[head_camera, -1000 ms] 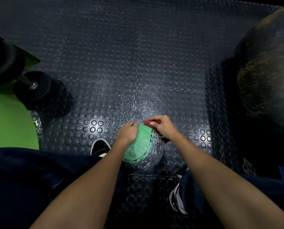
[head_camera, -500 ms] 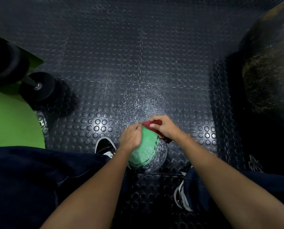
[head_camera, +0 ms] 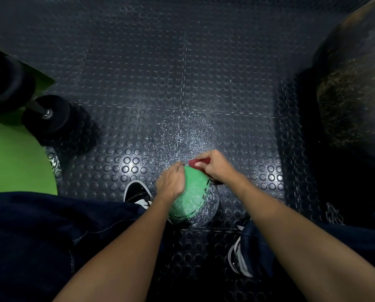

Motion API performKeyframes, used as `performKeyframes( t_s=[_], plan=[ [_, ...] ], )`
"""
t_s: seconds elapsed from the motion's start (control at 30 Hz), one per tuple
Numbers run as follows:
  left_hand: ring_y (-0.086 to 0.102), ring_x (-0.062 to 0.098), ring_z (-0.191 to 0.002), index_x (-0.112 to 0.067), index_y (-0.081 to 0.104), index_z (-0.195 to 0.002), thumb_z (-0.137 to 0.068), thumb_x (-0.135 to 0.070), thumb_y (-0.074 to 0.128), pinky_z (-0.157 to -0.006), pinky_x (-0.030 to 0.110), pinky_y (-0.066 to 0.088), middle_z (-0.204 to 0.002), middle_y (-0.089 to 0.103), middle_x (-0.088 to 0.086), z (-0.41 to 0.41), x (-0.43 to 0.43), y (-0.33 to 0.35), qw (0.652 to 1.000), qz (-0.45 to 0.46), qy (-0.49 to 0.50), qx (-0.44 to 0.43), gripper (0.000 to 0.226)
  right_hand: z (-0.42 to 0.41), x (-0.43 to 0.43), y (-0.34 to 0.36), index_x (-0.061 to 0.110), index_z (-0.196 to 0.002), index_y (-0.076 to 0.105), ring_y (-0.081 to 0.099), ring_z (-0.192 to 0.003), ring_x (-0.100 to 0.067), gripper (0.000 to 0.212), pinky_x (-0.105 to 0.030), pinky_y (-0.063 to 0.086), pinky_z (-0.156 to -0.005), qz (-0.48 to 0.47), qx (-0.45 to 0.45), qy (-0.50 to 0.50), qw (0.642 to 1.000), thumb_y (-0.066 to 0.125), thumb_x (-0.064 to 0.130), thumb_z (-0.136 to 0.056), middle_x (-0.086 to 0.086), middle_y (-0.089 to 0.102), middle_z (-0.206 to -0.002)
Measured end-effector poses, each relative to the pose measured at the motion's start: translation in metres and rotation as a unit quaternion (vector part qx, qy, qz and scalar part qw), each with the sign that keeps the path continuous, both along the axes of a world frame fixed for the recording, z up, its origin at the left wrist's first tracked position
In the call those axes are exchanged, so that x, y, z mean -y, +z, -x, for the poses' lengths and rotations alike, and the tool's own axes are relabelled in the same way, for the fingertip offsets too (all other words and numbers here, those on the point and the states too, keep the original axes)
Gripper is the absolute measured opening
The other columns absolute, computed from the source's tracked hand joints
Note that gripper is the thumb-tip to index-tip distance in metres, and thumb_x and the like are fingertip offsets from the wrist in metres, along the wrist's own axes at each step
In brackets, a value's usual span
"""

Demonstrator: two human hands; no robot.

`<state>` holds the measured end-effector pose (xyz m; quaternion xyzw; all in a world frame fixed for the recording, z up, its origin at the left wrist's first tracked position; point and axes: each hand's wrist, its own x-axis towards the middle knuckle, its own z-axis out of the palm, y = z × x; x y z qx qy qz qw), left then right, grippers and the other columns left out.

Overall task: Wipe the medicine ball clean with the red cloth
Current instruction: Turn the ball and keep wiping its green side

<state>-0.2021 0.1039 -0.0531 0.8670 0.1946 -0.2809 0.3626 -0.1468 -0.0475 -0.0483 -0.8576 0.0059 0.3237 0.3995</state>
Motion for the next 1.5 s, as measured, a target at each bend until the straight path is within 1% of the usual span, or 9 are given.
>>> performKeyframes(
  t_s=[0.27,0.5,0.6,0.83,1.03,1.13,1.23,1.37,1.5],
  plan=[
    [0.054,0.021,-0.114,-0.019,0.054,-0.131,-0.109,-0.029,0.022,-0.109,0.048,0.039,-0.135,0.058,0.006,-0.006,-0.001,0.003,1.000,-0.002,-0.005,-0.005,0.040,-0.013,-0.006,0.026,0.028,-0.104,0.070,0.066,-0.079,-0.018,0.021,-0.032,0.058,-0.071,-0.039,-0.034,0.093,0.994,0.069,0.021,-0.084,0.007,0.067,-0.092],
    [0.050,0.022,-0.129,-0.021,0.050,-0.141,-0.109,-0.029,0.023,-0.116,0.048,0.032,-0.145,0.053,0.002,-0.002,0.002,0.001,0.999,-0.015,-0.025,0.022,0.042,-0.010,0.000,0.009,0.017,-0.108,0.068,0.066,-0.074,-0.022,0.020,-0.040,0.058,-0.071,0.064,-0.036,-0.002,0.997,0.064,0.020,-0.090,-0.008,0.067,-0.096],
    [0.049,0.022,-0.131,-0.021,0.049,-0.142,-0.109,-0.030,0.022,-0.117,0.049,0.031,-0.147,0.052,0.002,-0.002,-0.001,0.001,0.999,-0.013,-0.027,0.020,0.044,-0.017,0.011,0.027,0.014,-0.114,0.066,0.068,-0.075,-0.027,0.026,-0.030,0.058,-0.056,-0.054,-0.062,-0.034,0.996,0.064,0.014,-0.088,-0.011,0.065,-0.101],
    [0.049,0.022,-0.128,-0.016,0.050,-0.137,-0.109,-0.029,0.020,-0.114,0.046,0.031,-0.145,0.051,0.006,-0.007,-0.003,0.003,1.000,-0.003,-0.014,-0.004,0.043,0.006,0.015,0.015,0.023,-0.100,0.071,0.061,-0.094,-0.017,0.026,-0.027,0.055,-0.078,-0.127,-0.056,-0.003,0.990,0.068,0.006,-0.081,0.004,0.066,-0.107],
    [0.053,0.021,-0.101,-0.013,0.057,-0.119,-0.109,-0.031,0.025,-0.101,0.045,0.043,-0.115,0.057,0.003,-0.014,-0.002,0.001,0.997,0.039,0.055,-0.040,0.038,-0.017,0.013,0.020,0.013,-0.117,0.063,0.067,-0.062,-0.029,0.028,-0.031,0.054,-0.044,0.003,-0.108,-0.127,0.986,0.063,0.011,-0.089,-0.019,0.060,-0.098],
    [0.053,0.023,-0.080,-0.009,0.053,-0.090,-0.106,-0.031,0.025,-0.077,0.038,0.048,-0.086,0.052,0.007,-0.028,-0.008,-0.009,0.978,0.097,0.161,-0.087,0.039,-0.030,0.007,0.038,0.022,-0.116,0.065,0.067,-0.075,-0.022,0.030,-0.029,0.057,-0.054,0.002,0.012,-0.106,0.994,0.067,0.019,-0.086,-0.008,0.062,-0.109],
    [0.065,0.034,-0.099,-0.004,0.056,-0.108,-0.105,-0.042,0.019,-0.093,0.047,0.055,-0.102,0.059,0.016,-0.037,-0.014,-0.024,0.967,0.154,0.150,-0.136,0.053,-0.047,-0.002,0.052,0.032,-0.111,0.068,0.058,-0.095,-0.015,0.029,-0.035,0.052,-0.082,0.089,0.116,0.045,0.988,0.072,0.030,-0.082,0.006,0.064,-0.109],
    [0.060,0.035,-0.116,-0.014,0.057,-0.126,-0.096,-0.056,0.019,-0.103,0.058,0.046,-0.129,0.059,0.018,-0.026,-0.011,-0.035,0.980,0.152,0.110,-0.070,0.064,-0.057,-0.018,0.044,0.033,-0.106,0.070,0.057,-0.100,-0.015,0.024,-0.038,0.048,-0.089,0.120,0.115,0.171,0.971,0.071,0.027,-0.082,0.009,0.064,-0.108],
    [0.063,0.021,-0.093,-0.027,0.060,-0.094,-0.104,-0.046,0.028,-0.096,0.052,0.052,-0.104,0.064,0.005,-0.016,0.008,-0.017,0.975,0.161,0.154,-0.018,0.038,-0.040,-0.021,0.038,0.032,-0.099,0.072,0.061,-0.096,-0.012,0.024,-0.037,0.050,-0.091,0.120,0.094,0.198,0.968,0.071,0.015,-0.081,0.011,0.069,-0.102]
  ],
)
